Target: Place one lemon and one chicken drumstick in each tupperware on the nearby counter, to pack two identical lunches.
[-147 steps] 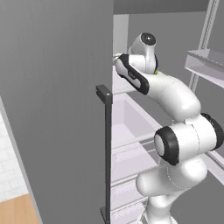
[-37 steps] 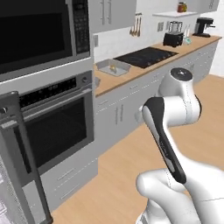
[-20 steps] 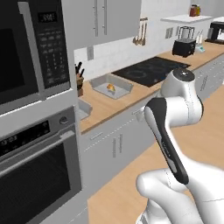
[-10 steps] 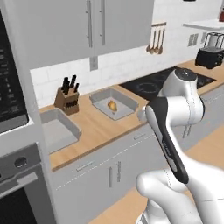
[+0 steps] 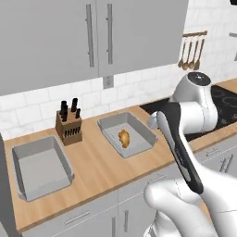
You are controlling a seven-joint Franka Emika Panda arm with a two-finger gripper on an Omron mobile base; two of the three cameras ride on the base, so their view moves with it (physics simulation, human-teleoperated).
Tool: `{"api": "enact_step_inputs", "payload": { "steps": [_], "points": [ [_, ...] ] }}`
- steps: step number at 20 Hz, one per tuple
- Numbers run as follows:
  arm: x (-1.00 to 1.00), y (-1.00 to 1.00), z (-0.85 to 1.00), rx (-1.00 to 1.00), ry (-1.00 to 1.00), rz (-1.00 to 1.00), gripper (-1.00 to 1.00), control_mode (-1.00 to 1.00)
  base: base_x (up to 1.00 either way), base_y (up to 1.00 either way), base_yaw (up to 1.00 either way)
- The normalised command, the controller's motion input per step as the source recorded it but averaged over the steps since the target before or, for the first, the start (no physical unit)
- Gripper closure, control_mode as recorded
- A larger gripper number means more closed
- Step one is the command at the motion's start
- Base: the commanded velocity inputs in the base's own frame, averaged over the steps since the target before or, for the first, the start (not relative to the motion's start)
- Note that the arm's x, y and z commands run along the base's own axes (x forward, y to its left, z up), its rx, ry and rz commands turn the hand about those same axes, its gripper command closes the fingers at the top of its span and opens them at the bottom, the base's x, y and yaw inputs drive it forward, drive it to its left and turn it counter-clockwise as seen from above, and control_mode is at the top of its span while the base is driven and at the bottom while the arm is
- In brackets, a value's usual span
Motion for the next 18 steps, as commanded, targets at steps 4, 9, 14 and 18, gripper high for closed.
{"api": "enact_step_inputs", "payload": {
  "steps": [4,9,14,18],
  "points": [
    [0.50,-0.02,-0.34,0.00,0.00,0.16,1.00,-1.00,0.50,0.01,0.15],
    [1.00,-0.07,-0.97,0.00,0.05,0.24,1.00,-1.00,0.00,0.00,0.00],
    [1.00,-0.14,-0.86,-0.05,0.01,0.07,1.00,-1.00,0.00,0.00,0.00],
    [1.00,0.03,-0.47,-0.09,0.00,0.00,1.00,-1.00,0.00,0.00,0.00]
  ]
}}
